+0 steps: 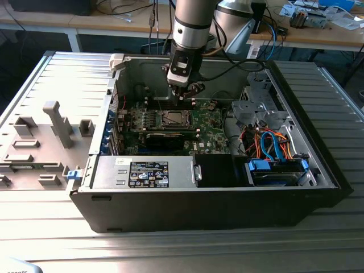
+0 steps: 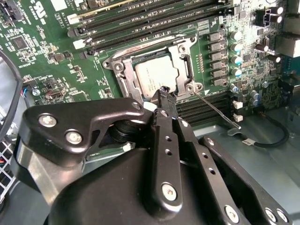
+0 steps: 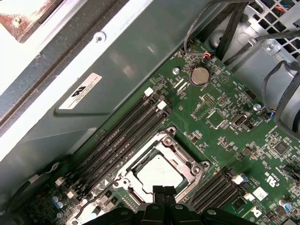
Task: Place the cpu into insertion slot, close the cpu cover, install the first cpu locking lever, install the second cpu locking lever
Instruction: 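Install the first cpu locking lever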
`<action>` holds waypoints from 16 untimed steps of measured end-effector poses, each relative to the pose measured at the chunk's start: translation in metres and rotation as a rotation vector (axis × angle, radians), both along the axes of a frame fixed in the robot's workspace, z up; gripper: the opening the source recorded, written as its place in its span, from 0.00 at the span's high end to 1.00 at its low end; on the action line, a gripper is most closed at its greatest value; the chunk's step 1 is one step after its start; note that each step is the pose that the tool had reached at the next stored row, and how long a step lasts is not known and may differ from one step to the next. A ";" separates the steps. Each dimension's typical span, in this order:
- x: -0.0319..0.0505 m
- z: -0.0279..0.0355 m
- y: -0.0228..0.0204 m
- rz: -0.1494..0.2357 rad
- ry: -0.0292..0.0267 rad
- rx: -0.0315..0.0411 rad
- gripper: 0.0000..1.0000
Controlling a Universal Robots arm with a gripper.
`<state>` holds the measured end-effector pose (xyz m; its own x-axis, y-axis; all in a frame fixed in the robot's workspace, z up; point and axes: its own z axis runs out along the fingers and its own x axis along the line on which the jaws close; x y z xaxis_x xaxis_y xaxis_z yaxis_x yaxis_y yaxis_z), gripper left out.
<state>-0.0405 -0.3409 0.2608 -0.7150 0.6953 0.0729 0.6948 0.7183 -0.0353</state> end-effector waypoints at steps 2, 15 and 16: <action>0.0000 0.0000 0.0000 0.001 0.0001 0.0116 0.89; 0.0000 0.0000 0.0000 0.073 0.0006 0.0152 0.89; 0.0000 0.0000 0.0000 0.076 0.0007 0.0152 0.89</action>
<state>-0.0406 -0.3409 0.2608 -0.7658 0.6376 0.0835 0.6381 0.7696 -0.0244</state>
